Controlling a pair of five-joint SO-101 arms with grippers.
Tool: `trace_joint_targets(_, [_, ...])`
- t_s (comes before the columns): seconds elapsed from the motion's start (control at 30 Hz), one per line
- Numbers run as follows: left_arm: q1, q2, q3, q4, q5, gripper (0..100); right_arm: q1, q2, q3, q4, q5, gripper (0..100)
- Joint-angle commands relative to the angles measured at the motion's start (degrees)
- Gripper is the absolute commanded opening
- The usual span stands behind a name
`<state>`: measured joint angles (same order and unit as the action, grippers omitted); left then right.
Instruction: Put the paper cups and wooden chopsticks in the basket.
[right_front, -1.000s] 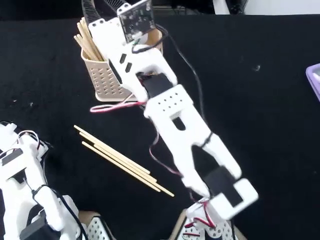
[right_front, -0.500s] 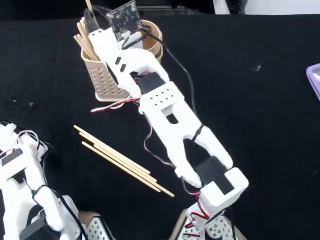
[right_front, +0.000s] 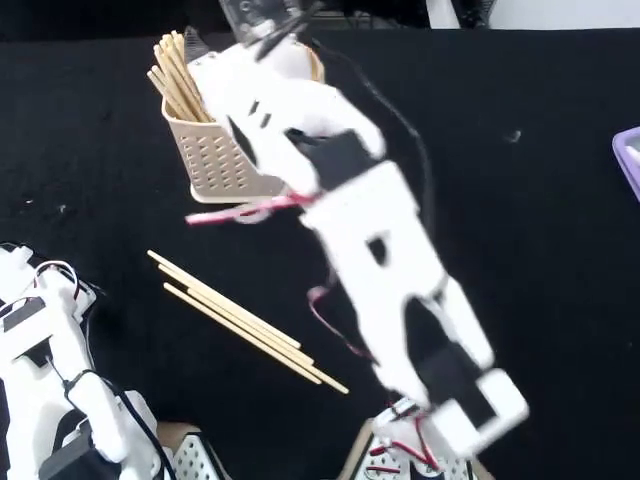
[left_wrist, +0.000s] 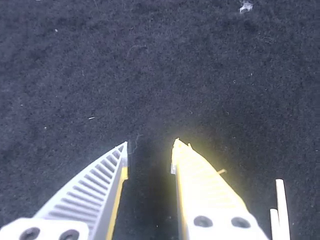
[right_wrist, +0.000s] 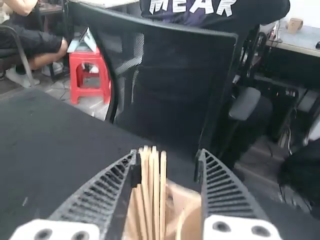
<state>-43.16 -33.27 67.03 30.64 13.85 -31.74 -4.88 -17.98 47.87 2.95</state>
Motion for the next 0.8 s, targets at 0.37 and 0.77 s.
trace_joint_targets(0.37, [14.46,-0.97,-13.85,24.09,-12.75,15,8.88,-22.02,30.73,34.2,0.26,18.8])
trace_joint_targets(0.77, [25.89,-1.05,-16.84,37.54,10.9,20,16.79,-36.88,72.31,1.85,-0.26,18.4])
